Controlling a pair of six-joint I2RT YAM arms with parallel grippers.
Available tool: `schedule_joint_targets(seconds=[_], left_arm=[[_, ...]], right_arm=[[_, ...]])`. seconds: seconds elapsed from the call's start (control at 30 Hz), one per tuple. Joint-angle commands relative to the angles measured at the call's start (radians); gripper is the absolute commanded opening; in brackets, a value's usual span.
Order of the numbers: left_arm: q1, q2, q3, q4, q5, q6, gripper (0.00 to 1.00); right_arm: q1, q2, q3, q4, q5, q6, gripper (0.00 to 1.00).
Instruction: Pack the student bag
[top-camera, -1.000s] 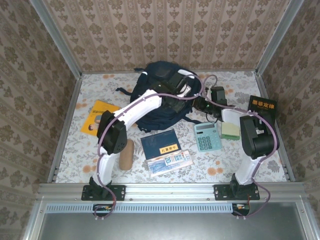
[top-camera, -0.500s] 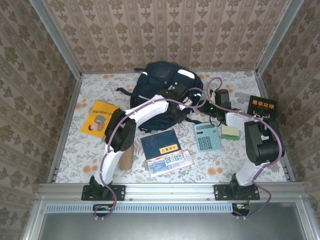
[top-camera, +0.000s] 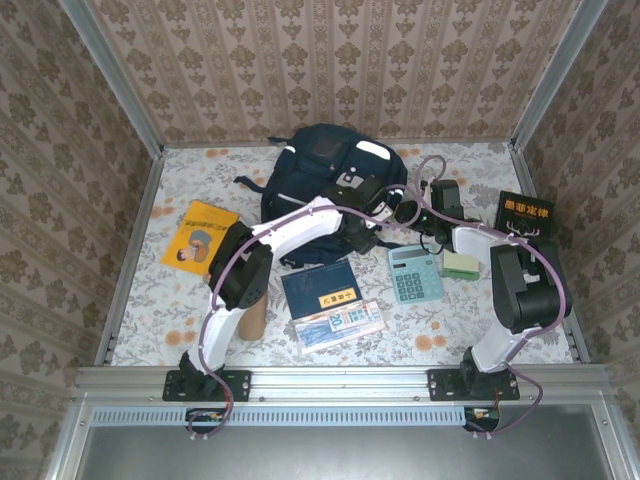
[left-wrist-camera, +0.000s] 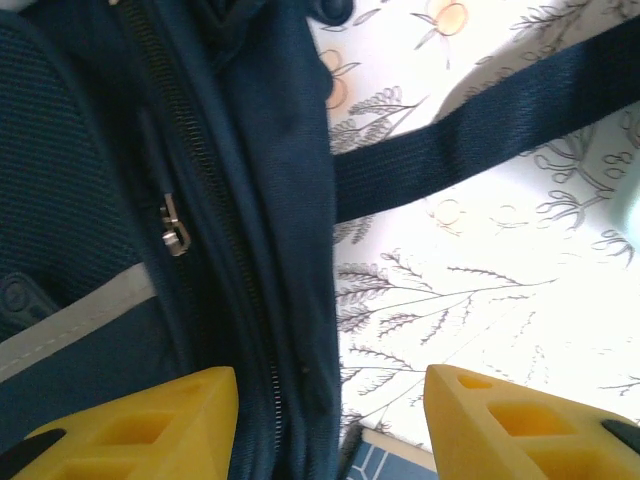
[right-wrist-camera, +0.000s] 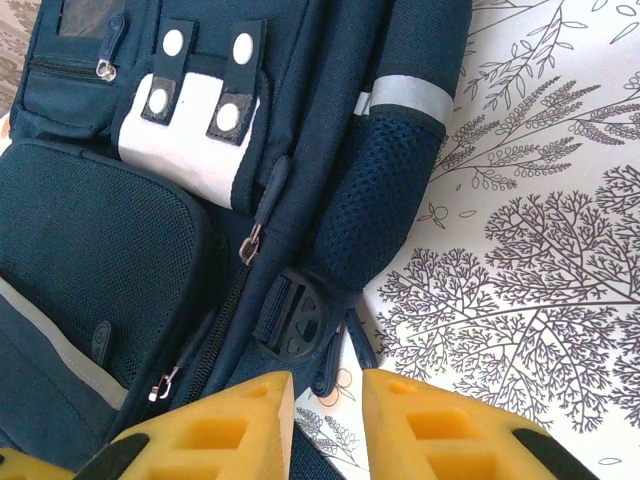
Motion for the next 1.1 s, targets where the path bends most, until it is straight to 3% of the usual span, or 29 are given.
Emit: schedule_joint_targets(seconds=[0.0, 0.53, 0.63, 0.73, 0.77, 1.07], left_arm=[[-0.016, -0.026, -0.004, -0.034, -0.007, 0.026, 0.52], [0.006, 0.07, -0.039, -0.007, -0.062, 0.046, 0.55], [0.008, 0.074, -0.049, 0.004, -0.079, 0.047, 0.41], [0.01, 0.05, -0.052, 0.012, -0.11, 0.038, 0.04], [0.012, 0.032, -0.053, 0.015, -0.118, 0.035, 0.0], [0.054, -0.137, 0.008, -0.024, -0.075, -0.002, 0.0]], right_arm=[[-0.005, -0.042, -0.021, -0.02, 0.023, -0.016, 0.25], [-0.005, -0.096, -0.044, -0.042, 0.017, -0.015, 0.26], [-0.005, -0.093, -0.04, -0.037, 0.009, -0.008, 0.26], [-0.005, -0.093, -0.037, -0.032, -0.005, -0.003, 0.27], [-0.004, -0.095, -0.037, -0.029, -0.011, -0.002, 0.28], [0.024, -0.099, -0.034, 0.018, -0.057, -0.014, 0.27]])
